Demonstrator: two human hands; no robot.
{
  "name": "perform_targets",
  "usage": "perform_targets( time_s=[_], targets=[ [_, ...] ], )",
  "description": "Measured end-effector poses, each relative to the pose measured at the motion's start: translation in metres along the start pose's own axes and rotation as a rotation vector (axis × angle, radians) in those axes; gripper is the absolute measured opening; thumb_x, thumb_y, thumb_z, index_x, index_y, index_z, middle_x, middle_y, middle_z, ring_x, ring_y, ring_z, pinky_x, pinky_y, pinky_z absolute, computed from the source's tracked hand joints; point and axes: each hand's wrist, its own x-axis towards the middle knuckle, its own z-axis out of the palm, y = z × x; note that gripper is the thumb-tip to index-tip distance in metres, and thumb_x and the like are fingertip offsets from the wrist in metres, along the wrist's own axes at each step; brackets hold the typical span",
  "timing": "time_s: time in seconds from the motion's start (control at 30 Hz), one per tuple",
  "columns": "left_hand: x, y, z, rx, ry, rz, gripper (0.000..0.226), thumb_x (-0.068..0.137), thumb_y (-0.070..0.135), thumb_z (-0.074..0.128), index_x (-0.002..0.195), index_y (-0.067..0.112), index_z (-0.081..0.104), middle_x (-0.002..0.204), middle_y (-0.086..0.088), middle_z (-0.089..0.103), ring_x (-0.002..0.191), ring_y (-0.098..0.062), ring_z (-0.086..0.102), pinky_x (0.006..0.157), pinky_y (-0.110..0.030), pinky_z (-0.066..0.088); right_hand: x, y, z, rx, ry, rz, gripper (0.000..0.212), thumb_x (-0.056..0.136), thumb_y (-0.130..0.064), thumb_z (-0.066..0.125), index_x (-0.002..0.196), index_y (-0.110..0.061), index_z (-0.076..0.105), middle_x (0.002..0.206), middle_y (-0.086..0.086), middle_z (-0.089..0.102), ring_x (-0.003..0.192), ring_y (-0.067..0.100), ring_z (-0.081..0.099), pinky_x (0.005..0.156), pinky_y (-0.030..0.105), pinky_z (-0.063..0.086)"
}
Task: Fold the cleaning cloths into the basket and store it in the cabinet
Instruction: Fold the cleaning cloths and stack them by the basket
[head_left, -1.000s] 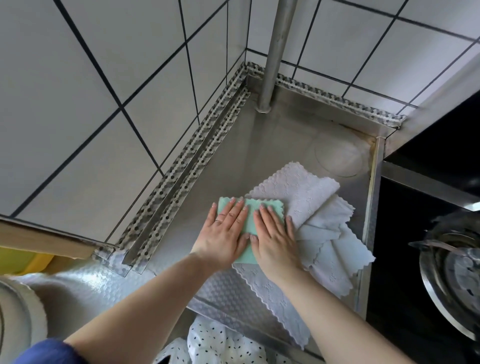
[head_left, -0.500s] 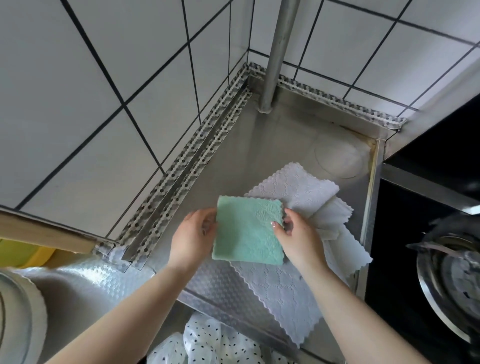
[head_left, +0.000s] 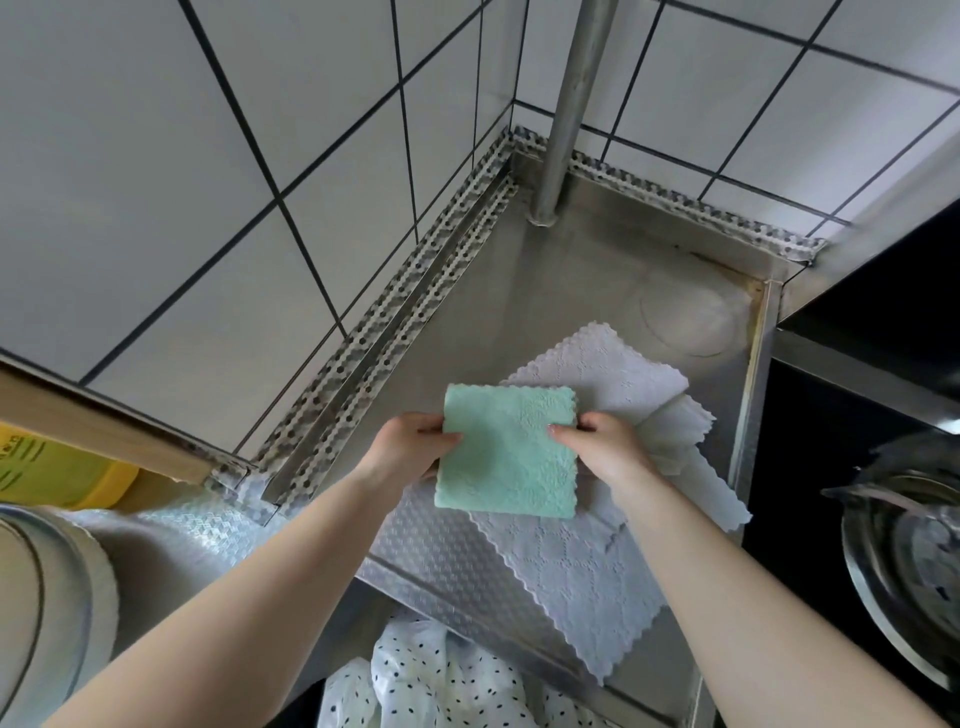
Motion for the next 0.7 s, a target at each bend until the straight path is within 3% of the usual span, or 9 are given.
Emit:
perform_targets(
  time_s=[0.13,0.23,0.3,0.37,0.43,0.53,0.6,0.7],
  targets=[
    [-0.009,0.002,0.002,-0.077,-0.047,0.006,0.011,0.086,0.013,0.066,0.097,0.012,0.069,0.101,-0.008,0.072,0.095,-0.025,0.069,0.089,-0.042,0.055,-0.023,-0.008,-0.002,0.238,-0.021,-0.045,0.005,0.09,-0.02,0.061,0.086,-0.021,0.059,0.099,0.006,0.069,0.087,0.021,0.066,0.085,0.04,0.052],
    [-0.02,0.003,-0.004,-0.112,-0.012,0.05,0.013,0.087,0.016,0.067,0.097,0.009,0.064,0.102,-0.009,0.071,0.093,-0.024,0.069,0.086,-0.042,0.056,-0.043,-0.011,0.002,0.438,-0.084,-0.001,0.006,0.094,-0.019,0.056,0.094,-0.025,0.058,0.103,0.002,0.068,0.096,0.024,0.065,0.091,0.047,0.051],
    [-0.03,0.0,-0.016,0.019,0.069,0.12,0.015,0.087,0.023,0.066,0.098,0.013,0.062,0.098,-0.001,0.069,0.089,-0.018,0.067,0.079,-0.035,0.057,-0.058,-0.012,0.012,0.539,-0.17,0.047,0.009,0.095,-0.017,0.052,0.101,-0.022,0.057,0.103,0.003,0.068,0.094,0.023,0.066,0.087,0.046,0.053],
    [-0.043,-0.005,-0.032,0.141,0.169,0.181,0.022,0.089,0.025,0.064,0.108,0.017,0.059,0.1,0.006,0.065,0.088,-0.012,0.063,0.074,-0.025,0.051,-0.074,-0.012,0.03,0.534,-0.265,0.098,0.015,0.096,-0.016,0.051,0.111,-0.017,0.055,0.106,0.005,0.068,0.088,0.023,0.067,0.079,0.044,0.055],
    [-0.052,-0.017,-0.053,0.228,0.265,0.202,0.035,0.089,0.026,0.063,0.122,0.018,0.055,0.11,0.004,0.063,0.094,-0.014,0.062,0.079,-0.026,0.051,-0.087,-0.011,0.055,0.492,-0.353,0.152,0.021,0.096,-0.014,0.05,0.117,-0.015,0.05,0.112,0.009,0.066,0.085,0.024,0.067,0.072,0.041,0.057],
    [-0.062,-0.034,-0.079,0.378,0.359,0.213,0.042,0.09,0.024,0.06,0.131,0.018,0.05,0.119,0.004,0.06,0.091,-0.011,0.06,0.083,-0.026,0.05,-0.097,-0.008,0.091,0.442,-0.439,0.193,0.026,0.097,-0.012,0.048,0.123,-0.018,0.045,0.119,0.008,0.063,0.093,0.025,0.067,0.075,0.04,0.057],
    [-0.063,-0.042,-0.088,0.466,0.393,0.213,0.045,0.09,0.019,0.057,0.134,0.017,0.047,0.122,0.003,0.059,0.088,-0.012,0.061,0.079,-0.026,0.051,-0.1,-0.006,0.112,0.417,-0.446,0.204,0.031,0.098,-0.012,0.046,0.127,-0.02,0.04,0.123,0.008,0.059,0.098,0.026,0.066,0.074,0.039,0.058],
    [-0.064,-0.047,-0.087,0.656,0.409,0.237,0.051,0.09,0.015,0.052,0.139,0.017,0.041,0.125,-0.006,0.06,0.099,-0.022,0.062,0.079,-0.031,0.053,-0.101,0.001,0.132,0.407,-0.412,0.245,0.03,0.097,-0.01,0.047,0.124,-0.02,0.039,0.126,0.01,0.055,0.103,0.03,0.063,0.068,0.04,0.059]
  ],
)
